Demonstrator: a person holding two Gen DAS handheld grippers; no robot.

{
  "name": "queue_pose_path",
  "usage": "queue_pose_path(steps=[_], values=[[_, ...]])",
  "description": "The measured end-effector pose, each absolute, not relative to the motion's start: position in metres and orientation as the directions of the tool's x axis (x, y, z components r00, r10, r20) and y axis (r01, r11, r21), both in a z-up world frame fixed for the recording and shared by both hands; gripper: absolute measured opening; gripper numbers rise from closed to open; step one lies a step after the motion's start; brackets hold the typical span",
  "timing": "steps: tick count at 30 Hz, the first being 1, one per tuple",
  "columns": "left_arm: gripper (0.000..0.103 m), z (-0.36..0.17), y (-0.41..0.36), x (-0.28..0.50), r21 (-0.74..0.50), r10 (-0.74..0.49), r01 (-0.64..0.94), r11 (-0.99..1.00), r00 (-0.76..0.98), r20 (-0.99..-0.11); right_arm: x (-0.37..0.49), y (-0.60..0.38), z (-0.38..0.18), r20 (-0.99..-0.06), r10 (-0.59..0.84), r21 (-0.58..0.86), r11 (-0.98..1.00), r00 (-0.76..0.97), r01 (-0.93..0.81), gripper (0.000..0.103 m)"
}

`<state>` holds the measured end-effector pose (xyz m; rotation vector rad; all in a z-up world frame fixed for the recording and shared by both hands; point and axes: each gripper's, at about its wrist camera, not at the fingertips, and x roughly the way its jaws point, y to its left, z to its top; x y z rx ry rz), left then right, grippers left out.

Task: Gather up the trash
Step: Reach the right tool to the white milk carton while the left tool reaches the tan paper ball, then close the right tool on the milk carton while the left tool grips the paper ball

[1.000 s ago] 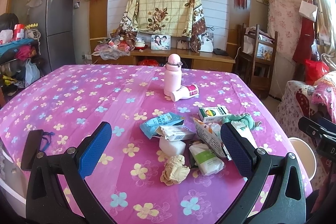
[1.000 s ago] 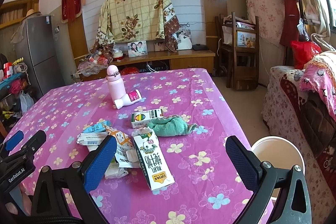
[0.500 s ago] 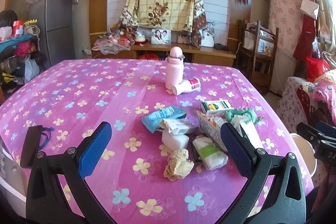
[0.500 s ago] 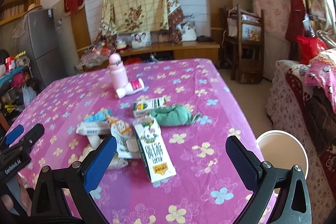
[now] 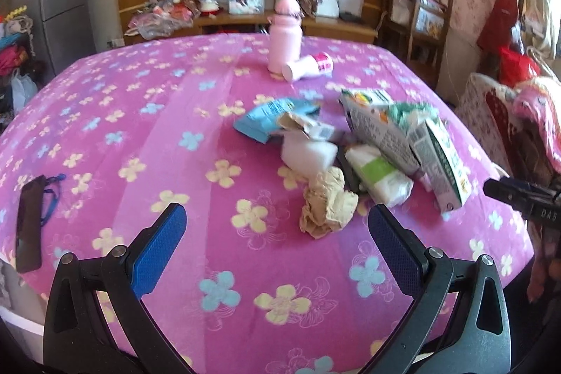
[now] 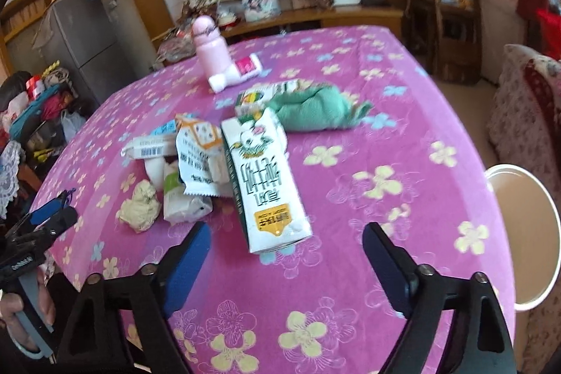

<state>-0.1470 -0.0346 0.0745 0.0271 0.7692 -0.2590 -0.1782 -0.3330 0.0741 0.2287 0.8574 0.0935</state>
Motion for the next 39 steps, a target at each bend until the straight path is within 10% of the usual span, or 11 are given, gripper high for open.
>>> queue_pose_path(steps=[12, 15, 17, 20, 39], values=[[0.094, 0.04, -0.077, -0.106, -0.112, -0.292, 0.318, 0.941, 0.603, -0.743, -0.12, -0.32, 0.058, -0.782, 0.221, 0.236, 0.97, 0.583, -0.052, 0.074], [0.071, 0.032, -0.084, -0.097, -0.114, -0.29, 0.327, 0.938, 0.564, -0.773, -0.108, -0.32, 0.048, -0.799, 0.24, 0.248, 0.967, 0.552, -0.061, 0.056], [0.043, 0.027, -0.084, -0.093, -0.13, -0.294, 0.323, 0.938, 0.538, -0.79, -0.107, -0.323, 0.046, -0.795, 0.25, 0.263, 0.963, 0.552, -0.058, 0.055], [0.027, 0.027, -0.079, -0.096, -0.155, -0.304, 0.309, 0.938, 0.524, -0.796, -0.113, -0.329, 0.049, -0.784, 0.266, 0.287, 0.956, 0.561, -0.052, 0.055], [0.022, 0.094, -0.143, -0.139, -0.228, -0.483, 0.495, 0.839, 0.482, -0.731, -0.191, -0.418, 0.083, -0.722, 0.173, 0.317, 0.943, 0.67, 0.098, 0.055]])
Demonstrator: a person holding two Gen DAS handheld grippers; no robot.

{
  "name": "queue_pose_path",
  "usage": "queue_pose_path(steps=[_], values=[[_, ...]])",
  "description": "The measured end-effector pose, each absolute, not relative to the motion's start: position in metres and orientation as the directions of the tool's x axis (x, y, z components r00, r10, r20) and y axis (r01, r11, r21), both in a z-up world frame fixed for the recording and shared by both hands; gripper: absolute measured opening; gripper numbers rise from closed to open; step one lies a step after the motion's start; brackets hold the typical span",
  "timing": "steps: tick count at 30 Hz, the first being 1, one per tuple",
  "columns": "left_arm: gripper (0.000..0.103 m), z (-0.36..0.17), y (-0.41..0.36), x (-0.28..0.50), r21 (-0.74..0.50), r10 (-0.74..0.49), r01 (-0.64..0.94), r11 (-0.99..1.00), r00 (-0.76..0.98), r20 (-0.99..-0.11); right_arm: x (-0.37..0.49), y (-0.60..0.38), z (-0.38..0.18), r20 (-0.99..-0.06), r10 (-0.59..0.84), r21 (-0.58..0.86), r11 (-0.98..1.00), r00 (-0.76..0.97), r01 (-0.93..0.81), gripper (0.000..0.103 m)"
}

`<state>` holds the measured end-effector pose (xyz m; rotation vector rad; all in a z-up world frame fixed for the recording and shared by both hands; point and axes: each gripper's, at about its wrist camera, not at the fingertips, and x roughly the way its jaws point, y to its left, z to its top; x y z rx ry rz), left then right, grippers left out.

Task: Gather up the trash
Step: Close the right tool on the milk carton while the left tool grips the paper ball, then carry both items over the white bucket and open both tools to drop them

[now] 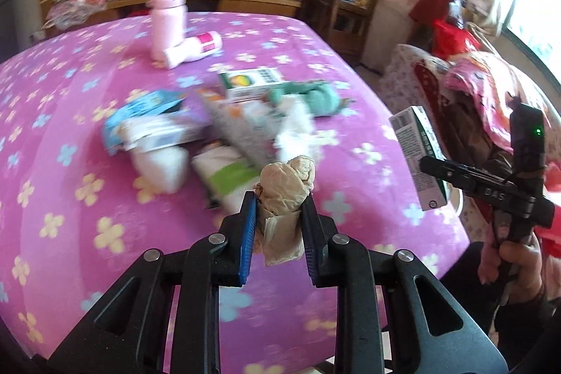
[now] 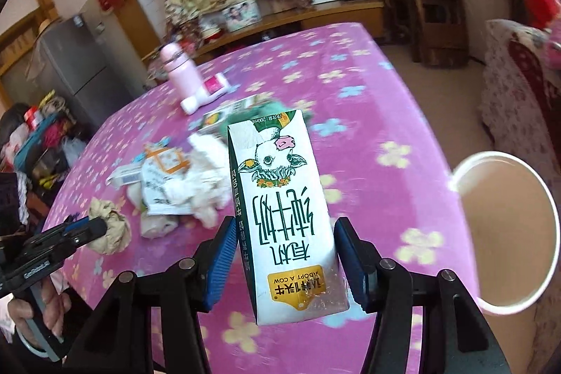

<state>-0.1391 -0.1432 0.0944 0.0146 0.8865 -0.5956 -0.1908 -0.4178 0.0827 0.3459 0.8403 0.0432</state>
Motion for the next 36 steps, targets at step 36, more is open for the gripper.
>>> queue_pose_path(steps=[36], values=[[0.043, 0.034, -0.468, -0.136, -0.445, -0.659, 0.674, 0.59, 0.083, -0.748, -0.265, -0.666, -0.009, -0.888, -0.036, 0.307, 0.696, 0.458, 0.649, 0.072]])
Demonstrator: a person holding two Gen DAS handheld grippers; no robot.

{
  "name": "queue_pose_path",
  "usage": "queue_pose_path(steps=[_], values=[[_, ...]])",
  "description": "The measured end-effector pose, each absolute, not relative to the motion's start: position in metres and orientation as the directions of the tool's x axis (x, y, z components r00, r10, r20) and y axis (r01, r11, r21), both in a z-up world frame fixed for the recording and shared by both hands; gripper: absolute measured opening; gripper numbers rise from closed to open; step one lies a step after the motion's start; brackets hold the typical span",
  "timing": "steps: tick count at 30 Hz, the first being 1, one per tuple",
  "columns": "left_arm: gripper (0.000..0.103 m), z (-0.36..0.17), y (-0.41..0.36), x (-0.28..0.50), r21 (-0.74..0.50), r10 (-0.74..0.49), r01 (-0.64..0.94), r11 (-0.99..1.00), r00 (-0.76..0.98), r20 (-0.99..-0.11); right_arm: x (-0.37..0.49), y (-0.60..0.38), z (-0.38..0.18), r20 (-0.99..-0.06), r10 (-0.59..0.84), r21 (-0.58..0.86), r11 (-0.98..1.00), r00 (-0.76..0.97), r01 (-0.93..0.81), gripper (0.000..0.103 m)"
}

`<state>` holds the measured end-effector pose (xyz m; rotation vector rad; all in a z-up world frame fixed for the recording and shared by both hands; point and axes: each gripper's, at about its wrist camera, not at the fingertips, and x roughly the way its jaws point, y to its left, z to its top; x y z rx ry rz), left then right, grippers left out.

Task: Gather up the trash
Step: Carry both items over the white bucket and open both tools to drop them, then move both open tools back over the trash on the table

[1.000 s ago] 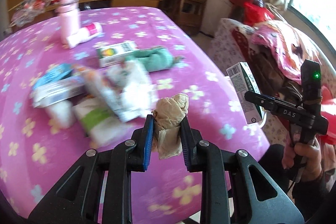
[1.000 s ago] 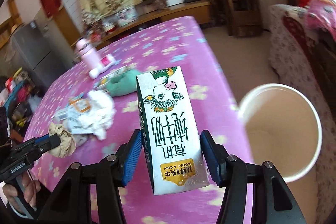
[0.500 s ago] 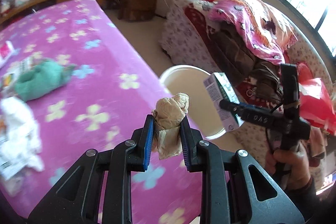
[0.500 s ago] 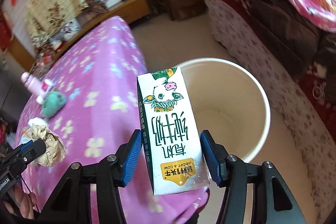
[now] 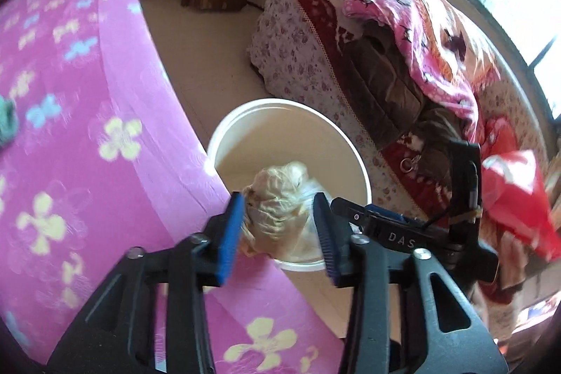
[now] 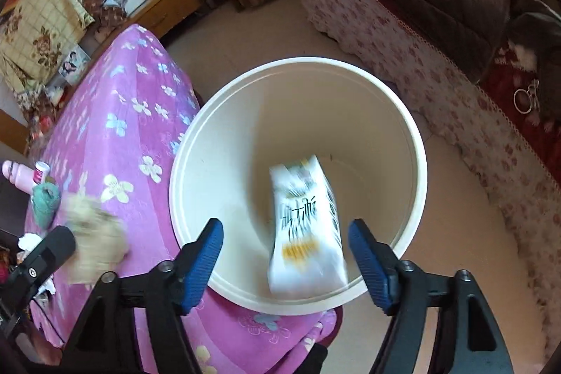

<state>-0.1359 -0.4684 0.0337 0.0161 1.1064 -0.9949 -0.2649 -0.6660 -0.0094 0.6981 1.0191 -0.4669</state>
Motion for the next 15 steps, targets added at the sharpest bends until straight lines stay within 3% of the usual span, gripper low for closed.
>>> queue_pose_path(steps=[3, 15], values=[[0.048, 0.032, -0.464, -0.134, -0.451, -0.657, 0.652, 0.61, 0.096, -0.748, -0.266, -0.665, -0.009, -0.891, -0.045, 0.297, 0.695, 0.452, 0.655, 0.072], [0.049, 0.041, -0.442, -0.142, -0.32, -0.589, 0.663, 0.677, 0.228, -0.775, -0.265, -0.649, 0.008, -0.883, -0.083, 0.26, 0.734, 0.462, 0.628, 0.072]])
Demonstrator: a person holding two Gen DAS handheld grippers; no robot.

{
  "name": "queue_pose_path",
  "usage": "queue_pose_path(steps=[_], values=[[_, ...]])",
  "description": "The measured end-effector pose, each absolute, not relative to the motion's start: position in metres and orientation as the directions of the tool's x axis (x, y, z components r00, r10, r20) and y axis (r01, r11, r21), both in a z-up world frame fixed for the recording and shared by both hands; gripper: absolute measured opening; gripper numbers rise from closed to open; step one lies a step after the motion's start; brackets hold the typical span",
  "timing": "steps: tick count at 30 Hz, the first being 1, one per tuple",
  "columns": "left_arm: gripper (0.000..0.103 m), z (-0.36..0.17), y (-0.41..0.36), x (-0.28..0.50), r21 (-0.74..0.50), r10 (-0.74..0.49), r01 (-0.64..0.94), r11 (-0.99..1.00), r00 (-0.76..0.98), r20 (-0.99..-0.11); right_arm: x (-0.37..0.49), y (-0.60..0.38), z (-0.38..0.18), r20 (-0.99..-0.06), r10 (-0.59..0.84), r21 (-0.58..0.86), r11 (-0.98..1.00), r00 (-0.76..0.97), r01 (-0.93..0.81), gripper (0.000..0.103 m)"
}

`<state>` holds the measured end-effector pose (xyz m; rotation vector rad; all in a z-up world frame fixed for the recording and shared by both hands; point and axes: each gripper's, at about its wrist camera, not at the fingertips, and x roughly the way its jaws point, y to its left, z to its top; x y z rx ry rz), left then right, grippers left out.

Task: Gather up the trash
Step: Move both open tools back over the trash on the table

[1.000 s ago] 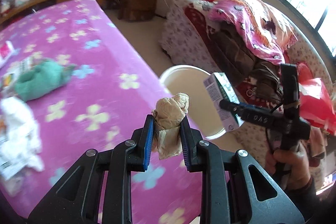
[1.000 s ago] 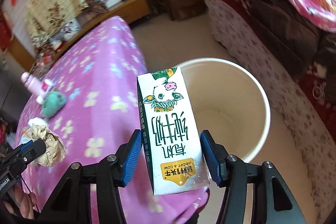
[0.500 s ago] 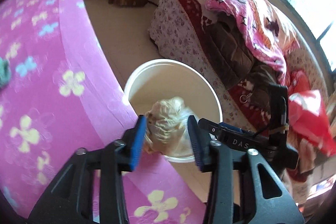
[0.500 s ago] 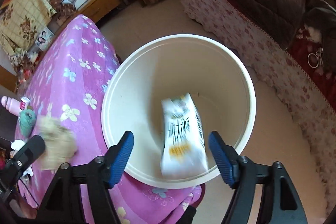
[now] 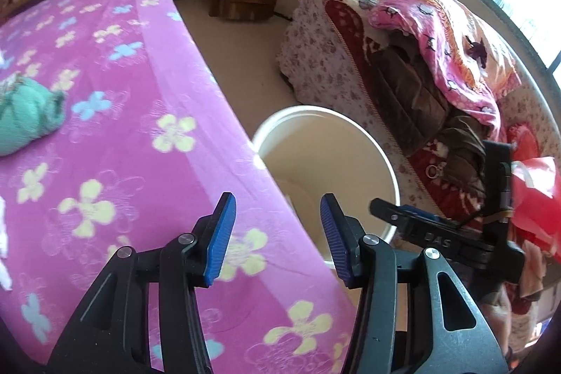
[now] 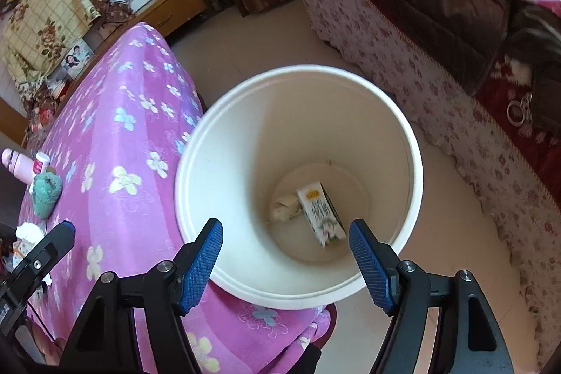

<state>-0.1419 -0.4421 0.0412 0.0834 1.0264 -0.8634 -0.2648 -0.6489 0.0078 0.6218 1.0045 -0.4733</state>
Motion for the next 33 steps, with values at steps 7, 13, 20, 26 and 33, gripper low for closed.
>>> queue_pose_path(steps=[7, 13, 20, 26, 33], values=[[0.049, 0.053, -0.419, -0.141, -0.25, -0.554, 0.648, 0.719, 0.316, -0.77, -0.258, -0.618, 0.038, -0.85, -0.14, 0.22, 0.782, 0.507, 0.583, 0.072], [0.049, 0.065, -0.392, -0.141, -0.215, -0.536, 0.628, 0.748, 0.38, -0.754, -0.248, -0.587, 0.058, -0.829, -0.145, 0.206, 0.819, 0.54, 0.536, 0.072], [0.049, 0.078, -0.352, -0.142, -0.131, -0.478, 0.591, 0.796, 0.479, -0.736, -0.237, -0.544, 0.078, -0.79, -0.155, 0.192, 0.856, 0.594, 0.479, 0.074], [0.049, 0.086, -0.314, -0.139, -0.117, -0.449, 0.545, 0.83, 0.531, -0.719, -0.224, -0.508, 0.087, -0.773, -0.153, 0.168, 0.886, 0.615, 0.432, 0.075], [0.049, 0.094, -0.268, -0.139, -0.109, -0.412, 0.483, 0.869, 0.582, -0.701, -0.211, -0.473, 0.097, -0.751, -0.142, 0.152, 0.913, 0.644, 0.379, 0.078]])
